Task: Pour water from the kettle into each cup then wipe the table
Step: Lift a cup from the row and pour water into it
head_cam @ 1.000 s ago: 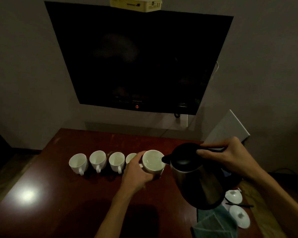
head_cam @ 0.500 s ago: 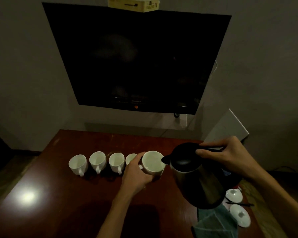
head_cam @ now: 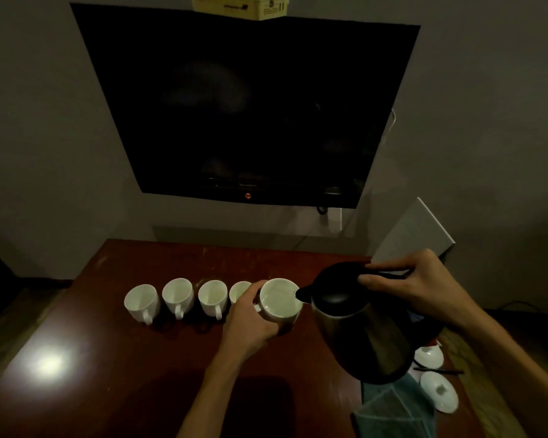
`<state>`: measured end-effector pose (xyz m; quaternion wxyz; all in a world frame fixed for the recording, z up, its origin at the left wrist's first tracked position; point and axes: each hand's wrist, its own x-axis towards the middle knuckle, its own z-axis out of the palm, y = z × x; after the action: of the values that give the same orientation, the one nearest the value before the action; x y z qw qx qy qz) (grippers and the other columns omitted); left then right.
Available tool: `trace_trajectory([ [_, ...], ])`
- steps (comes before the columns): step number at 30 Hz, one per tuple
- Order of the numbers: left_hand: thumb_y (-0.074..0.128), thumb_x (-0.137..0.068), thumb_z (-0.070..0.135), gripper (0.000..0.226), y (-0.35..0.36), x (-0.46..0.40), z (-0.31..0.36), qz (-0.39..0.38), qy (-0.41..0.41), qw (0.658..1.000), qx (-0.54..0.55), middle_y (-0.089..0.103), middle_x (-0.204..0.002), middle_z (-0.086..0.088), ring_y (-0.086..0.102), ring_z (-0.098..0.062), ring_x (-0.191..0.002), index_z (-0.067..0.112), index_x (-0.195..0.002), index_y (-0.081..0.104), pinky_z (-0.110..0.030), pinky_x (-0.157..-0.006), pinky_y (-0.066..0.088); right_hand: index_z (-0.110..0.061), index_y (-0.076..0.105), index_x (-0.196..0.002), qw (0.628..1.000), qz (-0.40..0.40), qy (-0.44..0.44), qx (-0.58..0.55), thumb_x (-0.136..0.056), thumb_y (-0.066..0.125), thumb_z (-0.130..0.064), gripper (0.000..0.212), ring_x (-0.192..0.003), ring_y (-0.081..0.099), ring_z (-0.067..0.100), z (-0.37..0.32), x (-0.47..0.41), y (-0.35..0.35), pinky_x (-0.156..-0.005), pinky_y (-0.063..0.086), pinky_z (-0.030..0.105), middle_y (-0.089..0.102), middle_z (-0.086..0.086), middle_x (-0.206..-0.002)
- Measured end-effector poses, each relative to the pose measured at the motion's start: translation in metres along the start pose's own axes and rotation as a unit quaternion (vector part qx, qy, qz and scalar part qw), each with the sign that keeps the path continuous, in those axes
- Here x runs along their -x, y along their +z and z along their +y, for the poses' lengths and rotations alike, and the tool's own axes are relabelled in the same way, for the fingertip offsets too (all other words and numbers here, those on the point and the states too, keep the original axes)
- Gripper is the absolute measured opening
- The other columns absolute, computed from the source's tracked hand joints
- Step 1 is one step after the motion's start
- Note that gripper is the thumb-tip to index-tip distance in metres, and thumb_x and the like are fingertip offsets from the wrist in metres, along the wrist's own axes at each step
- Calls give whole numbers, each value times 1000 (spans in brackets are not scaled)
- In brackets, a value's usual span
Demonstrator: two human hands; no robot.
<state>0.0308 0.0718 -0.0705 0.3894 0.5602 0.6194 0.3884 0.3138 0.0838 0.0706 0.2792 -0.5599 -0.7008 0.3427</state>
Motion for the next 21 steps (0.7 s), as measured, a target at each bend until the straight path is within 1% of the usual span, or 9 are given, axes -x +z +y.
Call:
trace_trajectory([
  [4, 93, -50, 42, 87, 0, 0, 0, 1, 4, 1000, 7, 57, -116, 22, 56, -3, -113, 38, -125, 50, -42, -99, 51, -26, 79, -102, 1000, -3, -3, -11, -62, 76, -57, 50, -91, 75, 4, -2, 1, 1, -83, 61, 31, 79, -13, -97],
  [9, 95, -52, 40, 85, 0, 0, 2, -1, 12, 1000, 7, 57, -116, 23, 56, -3, -114, 41, -124, 49, -42, -99, 52, -25, 78, -103, 1000, -7, 0, -6, -60, 74, -61, 57, -92, 74, 2, -5, 1, 2, -86, 61, 35, 79, -10, -100],
  [14, 95, -51, 37, 83, -1, 1, 2, 2, 11, 1000, 7, 58, -113, 25, 57, 0, -111, 46, -119, 49, -40, -98, 53, -26, 79, -102, 1000, -2, 0, -9, -61, 76, -58, 52, -91, 74, 1, -5, 3, 1, -86, 61, 34, 79, -12, -98],
  [19, 93, -47, 48, 87, -1, 1, 3, 0, 13, 1000, 17, 59, -114, 25, 56, 3, -111, 43, -122, 51, -40, -97, 53, -23, 79, -105, 1000, -1, 3, 5, -67, 77, -51, 48, -90, 74, 2, -6, 1, 1, -86, 62, 37, 79, -11, -98],
  [21, 91, -46, 50, 86, -2, 1, 4, 3, 13, 1000, 18, 59, -112, 26, 56, 4, -109, 43, -121, 50, -39, -97, 52, -24, 79, -104, 1000, -1, 5, 2, -65, 77, -53, 49, -91, 74, 2, -8, 1, 1, -87, 61, 35, 79, -12, -98],
])
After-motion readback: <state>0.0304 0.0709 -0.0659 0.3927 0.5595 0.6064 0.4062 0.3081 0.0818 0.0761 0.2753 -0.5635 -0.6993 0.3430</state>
